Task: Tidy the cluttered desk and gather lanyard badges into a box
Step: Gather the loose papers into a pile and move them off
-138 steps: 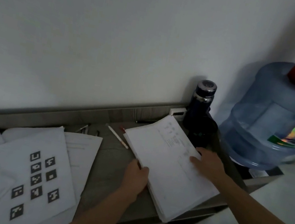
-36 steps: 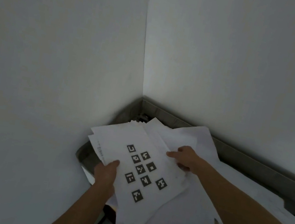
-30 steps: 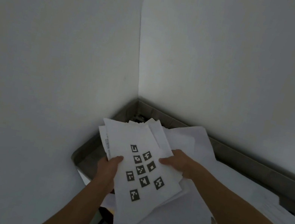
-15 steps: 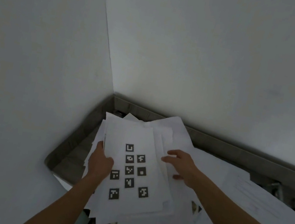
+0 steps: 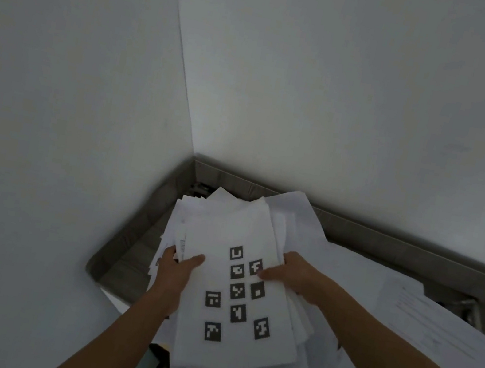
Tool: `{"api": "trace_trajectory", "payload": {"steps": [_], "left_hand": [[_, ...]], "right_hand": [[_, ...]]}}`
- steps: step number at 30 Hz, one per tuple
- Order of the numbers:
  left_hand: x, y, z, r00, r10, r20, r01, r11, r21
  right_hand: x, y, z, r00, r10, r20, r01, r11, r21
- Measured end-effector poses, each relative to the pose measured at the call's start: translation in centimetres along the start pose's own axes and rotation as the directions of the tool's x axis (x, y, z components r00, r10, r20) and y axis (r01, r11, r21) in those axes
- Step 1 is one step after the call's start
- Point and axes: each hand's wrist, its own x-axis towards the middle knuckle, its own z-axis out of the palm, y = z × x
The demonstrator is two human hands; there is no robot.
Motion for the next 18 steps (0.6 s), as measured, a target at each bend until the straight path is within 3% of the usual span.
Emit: {"api": "trace_trajectory", "payload": {"steps": [2,5,8,15,18], "left_hand": [[-0.1,0.0,0.3,0.996,-0.089,-0.011,0.089,0.994,-0.070],[-0.8,-0.2,1.1,0.969,-0.209,0.133,0.212,0.977,-0.013],[-1.8,-1.2,3.2,0.939,-0.207,0.276,0.188,0.978,0.095],[-3.4,-1.4,7.4,0.917,-0.198,0.347,0.144,0.974,0.177],[-3.4,0.3,6.9,0.895,-0.205,0.396,0.163,0.977,0.138]], "right_hand": [[-0.8,0.4,-1.9,0.994,-0.026,-0.107,0.028,0.999,0.015],[-2.3,2.1,-4.7,0.963,-0.028,-0.266,0.018,0.999,-0.043],[-3.6,4.0,-4.9,0.952,-0.009,-0.307,-0.015,0.997,-0.078],[-5.0,4.9,-5.0,0.884,-0.030,-0.466,0.143,0.967,0.210],[-5.4,4.6,-5.9,0.885,-0.044,-0.464,0.198,0.937,0.287]]}}
